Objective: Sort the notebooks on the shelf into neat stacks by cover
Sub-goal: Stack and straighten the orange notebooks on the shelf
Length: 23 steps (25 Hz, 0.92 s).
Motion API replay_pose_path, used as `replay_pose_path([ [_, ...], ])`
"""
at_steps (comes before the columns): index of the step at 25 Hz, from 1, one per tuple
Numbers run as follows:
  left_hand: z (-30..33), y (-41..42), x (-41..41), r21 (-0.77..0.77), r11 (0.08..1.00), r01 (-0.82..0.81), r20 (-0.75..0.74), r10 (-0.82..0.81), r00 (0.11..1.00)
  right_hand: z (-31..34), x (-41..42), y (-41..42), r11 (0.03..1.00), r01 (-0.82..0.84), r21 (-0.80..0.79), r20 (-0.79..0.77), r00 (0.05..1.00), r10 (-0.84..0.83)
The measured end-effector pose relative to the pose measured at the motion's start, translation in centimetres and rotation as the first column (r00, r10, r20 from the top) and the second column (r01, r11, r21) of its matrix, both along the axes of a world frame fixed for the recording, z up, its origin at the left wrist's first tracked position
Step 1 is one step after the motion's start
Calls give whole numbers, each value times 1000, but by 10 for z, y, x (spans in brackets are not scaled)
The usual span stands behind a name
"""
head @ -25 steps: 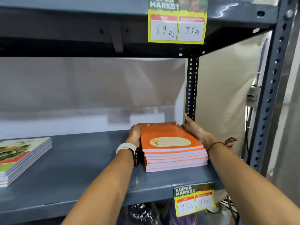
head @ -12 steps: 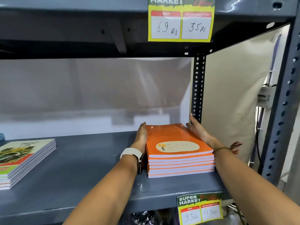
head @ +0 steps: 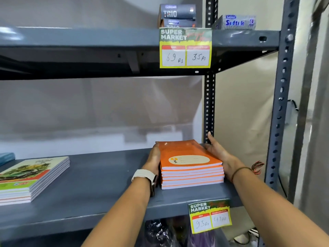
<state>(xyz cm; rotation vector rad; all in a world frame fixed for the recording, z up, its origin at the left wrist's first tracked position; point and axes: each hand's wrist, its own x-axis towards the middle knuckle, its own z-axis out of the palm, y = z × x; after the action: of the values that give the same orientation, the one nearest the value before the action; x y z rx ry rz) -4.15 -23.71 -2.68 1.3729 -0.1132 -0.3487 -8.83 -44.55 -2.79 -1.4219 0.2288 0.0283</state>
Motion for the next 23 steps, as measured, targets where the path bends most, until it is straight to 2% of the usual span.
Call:
replay_pose_path([
  [5,-6,2,-28,-53,997,55,-41,-57,998,-11,-32,2,991,-1,137,87,996,-11],
  [10,-10,1,-33,-89,996,30,-47,-34,998,-13,-43,12,994,33,107,129,991,-47],
  [15,-9,0,-35,-108,990,89,-52,-95,994,-12,-41,14,990,106,97,119,986,-118],
  [17,-8,3,-41,-86,987,133,-36,-136,990,-15,-44,19,983,178,35,118,976,-181],
  [19,-9,9,-49,-36,985,169,25,-168,985,-22,-51,26,954,274,-119,171,953,-252],
  [21,-17,15,-51,120,984,132,195,-154,969,-25,-66,32,903,337,-267,274,925,-264],
  [23,-29,24,-53,328,944,32,367,-159,917,-28,-79,28,869,316,-379,301,931,-208],
])
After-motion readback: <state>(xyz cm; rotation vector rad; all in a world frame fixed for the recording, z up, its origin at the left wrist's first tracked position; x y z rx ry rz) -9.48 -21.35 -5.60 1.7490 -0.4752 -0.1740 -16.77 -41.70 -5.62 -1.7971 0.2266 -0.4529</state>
